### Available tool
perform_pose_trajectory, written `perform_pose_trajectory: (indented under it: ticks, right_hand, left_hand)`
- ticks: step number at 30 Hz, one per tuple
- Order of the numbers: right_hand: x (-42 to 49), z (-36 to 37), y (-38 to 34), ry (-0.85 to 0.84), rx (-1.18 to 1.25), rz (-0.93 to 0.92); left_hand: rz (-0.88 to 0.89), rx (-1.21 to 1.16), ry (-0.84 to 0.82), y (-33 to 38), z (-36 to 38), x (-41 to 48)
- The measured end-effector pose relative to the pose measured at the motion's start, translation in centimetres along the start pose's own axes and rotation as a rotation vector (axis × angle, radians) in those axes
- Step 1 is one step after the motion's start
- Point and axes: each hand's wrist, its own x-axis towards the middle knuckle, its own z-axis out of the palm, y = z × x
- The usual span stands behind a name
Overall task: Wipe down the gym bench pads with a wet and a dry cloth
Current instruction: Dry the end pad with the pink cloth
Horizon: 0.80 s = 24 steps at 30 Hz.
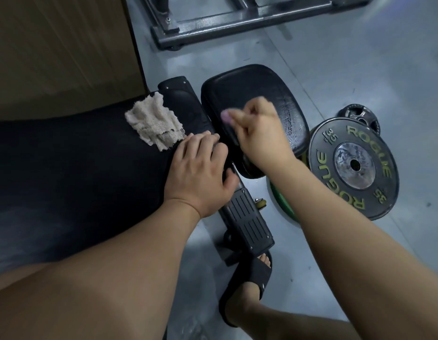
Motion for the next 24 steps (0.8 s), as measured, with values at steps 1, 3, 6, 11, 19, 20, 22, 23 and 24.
perform_pose_trajectory:
  ticks: [1,3,6,11,19,20,22,23,24]
  right_hand:
    - [1.1,0.4,0.2,0.044,-0.01,0.066]
    - [1.3,0.5,0.0,0.072,-0.033,0.134]
    - [-3.0,-1.3,-0.9,-0.004,-0.014,0.055]
    - [-4.7,-2.4,0.4,-0.042,-0.069,-0.048]
    - [-4.9,-1.4,-1.1,0.037,-0.119,0.127]
    - [-6.0,-1.9,-1.1,0.013,-0.091,0.069]
    - [-5.9,-2.7,0.5,-0.003,-0.087,0.046]
    - [-5.0,-2.7,1.9,0.032,-0.109,0.092]
    - [-3.9,-2.7,3.2,0.083,-0.14,0.163]
  left_hand:
    - [-0.002,-0.002,0.004,0.0,0.0,0.0]
    - [0.0,-0.001,0.003,0.0,0.0,0.0]
    - [-0.004,-0.002,-0.015,0.1,0.0,0.1]
    - [-0.005,0.015,-0.031,0.2,-0.1,0.0]
    - [-0.001,0.035,-0.045,0.2,-0.2,0.0]
    - [-0.002,0.036,-0.047,0.2,-0.2,0.0]
    - [-0.003,0.037,-0.041,0.2,-0.3,0.0]
    - [-0.001,0.038,-0.038,0.2,-0.3,0.0]
    - [-0.001,0.039,-0.038,0.3,-0.3,-0.1]
